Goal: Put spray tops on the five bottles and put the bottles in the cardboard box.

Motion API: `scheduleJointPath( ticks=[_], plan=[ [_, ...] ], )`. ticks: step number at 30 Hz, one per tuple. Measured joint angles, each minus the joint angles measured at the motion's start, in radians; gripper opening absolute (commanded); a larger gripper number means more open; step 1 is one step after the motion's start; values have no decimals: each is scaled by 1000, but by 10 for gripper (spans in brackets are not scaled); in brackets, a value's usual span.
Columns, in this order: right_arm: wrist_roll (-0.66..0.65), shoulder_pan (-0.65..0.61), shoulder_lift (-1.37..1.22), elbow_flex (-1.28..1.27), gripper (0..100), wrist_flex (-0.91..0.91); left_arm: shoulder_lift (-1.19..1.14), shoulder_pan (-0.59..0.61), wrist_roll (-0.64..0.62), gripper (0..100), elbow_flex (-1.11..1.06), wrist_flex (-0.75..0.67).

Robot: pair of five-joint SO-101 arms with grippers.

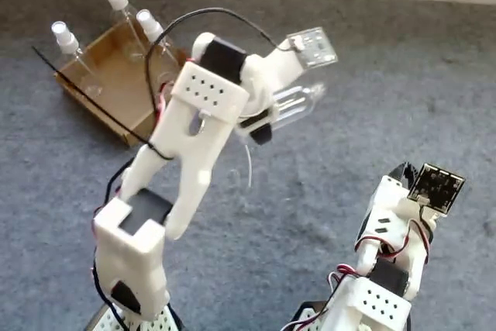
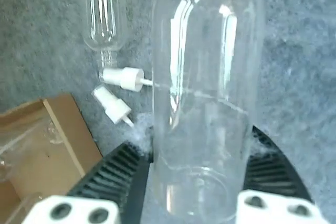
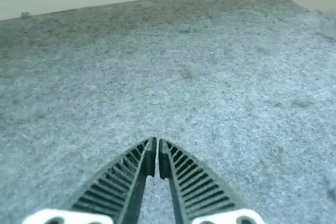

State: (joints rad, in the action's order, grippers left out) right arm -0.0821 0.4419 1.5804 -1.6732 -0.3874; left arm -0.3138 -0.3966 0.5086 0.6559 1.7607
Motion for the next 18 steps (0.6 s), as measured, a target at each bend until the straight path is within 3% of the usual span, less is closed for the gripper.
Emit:
scheduleJointPath(
  ticks=[13, 18],
  plan=[
    [0, 0, 0, 0, 12, -9, 387, 181, 0, 126, -559, -5],
    [0, -52, 0, 0, 12, -9, 520, 204, 0, 126, -810, -101]
  ],
)
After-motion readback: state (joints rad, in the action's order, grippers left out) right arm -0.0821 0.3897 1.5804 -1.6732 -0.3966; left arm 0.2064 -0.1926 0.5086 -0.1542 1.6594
